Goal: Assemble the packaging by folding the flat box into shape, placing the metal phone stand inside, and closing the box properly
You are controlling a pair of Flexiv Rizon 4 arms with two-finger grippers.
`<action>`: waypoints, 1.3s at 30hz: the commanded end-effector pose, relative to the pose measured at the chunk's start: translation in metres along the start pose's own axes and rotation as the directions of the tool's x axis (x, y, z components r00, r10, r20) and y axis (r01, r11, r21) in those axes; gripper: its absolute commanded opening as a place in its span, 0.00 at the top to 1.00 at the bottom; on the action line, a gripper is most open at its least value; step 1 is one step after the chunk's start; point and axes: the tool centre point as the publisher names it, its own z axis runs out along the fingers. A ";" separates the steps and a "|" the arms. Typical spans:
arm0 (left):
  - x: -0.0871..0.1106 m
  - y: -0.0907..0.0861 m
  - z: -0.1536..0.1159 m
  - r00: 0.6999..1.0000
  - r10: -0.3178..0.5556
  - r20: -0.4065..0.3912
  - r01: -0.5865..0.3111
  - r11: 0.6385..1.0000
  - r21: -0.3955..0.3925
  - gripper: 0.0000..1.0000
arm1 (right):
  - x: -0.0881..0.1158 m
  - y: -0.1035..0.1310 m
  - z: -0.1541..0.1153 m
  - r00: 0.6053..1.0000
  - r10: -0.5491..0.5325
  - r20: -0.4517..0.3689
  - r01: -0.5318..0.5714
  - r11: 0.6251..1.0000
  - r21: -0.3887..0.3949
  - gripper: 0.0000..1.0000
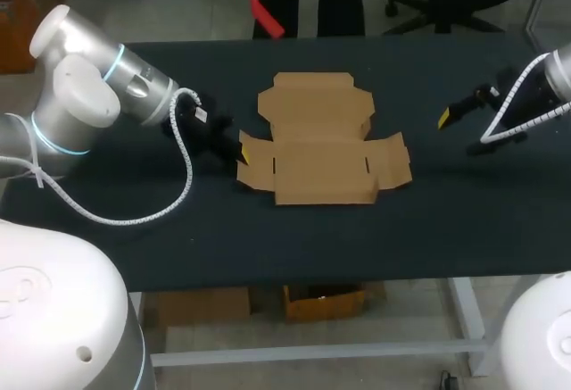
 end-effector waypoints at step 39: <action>-0.011 -0.033 -0.010 1.000 -0.003 -0.015 0.003 1.000 -0.021 0.65 | 0.006 0.000 -0.001 1.000 -0.003 -0.001 0.003 1.000 0.008 0.00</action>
